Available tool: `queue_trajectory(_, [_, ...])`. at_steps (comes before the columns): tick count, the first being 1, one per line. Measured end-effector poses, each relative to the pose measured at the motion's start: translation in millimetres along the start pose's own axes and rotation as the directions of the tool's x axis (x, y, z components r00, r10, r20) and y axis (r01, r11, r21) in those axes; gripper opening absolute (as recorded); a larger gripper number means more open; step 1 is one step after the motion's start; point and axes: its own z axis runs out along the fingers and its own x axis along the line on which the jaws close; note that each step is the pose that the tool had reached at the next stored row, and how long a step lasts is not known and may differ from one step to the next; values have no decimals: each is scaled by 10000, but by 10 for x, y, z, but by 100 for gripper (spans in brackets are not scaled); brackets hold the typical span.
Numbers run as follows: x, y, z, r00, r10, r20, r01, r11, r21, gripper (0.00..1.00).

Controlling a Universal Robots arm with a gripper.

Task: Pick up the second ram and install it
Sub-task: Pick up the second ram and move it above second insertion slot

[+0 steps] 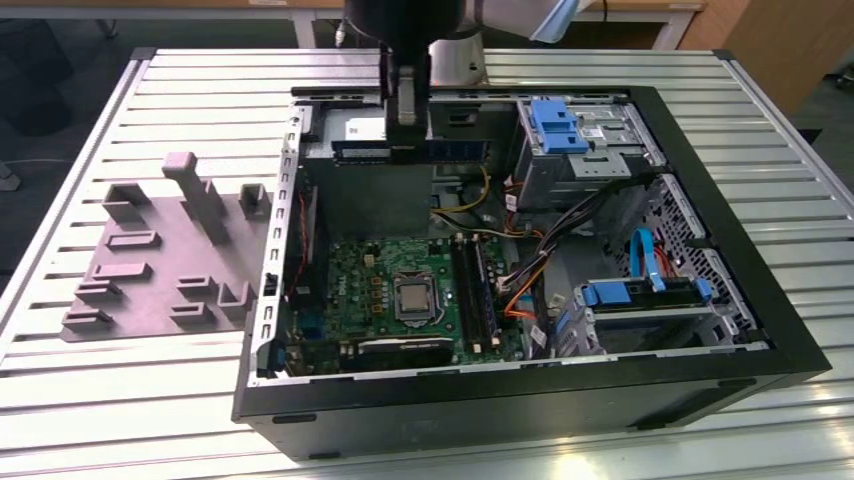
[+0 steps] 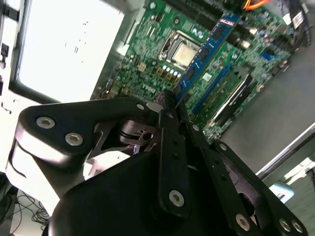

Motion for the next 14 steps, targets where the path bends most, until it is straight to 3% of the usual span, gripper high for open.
queue_trajectory(10, [-12, -301, -4, 10000, 0, 1, 0, 10000, 0, 15])
queue_trajectory(14, [-13, -330, -4, 10000, 1, 2, -1, 10000, 1, 15])
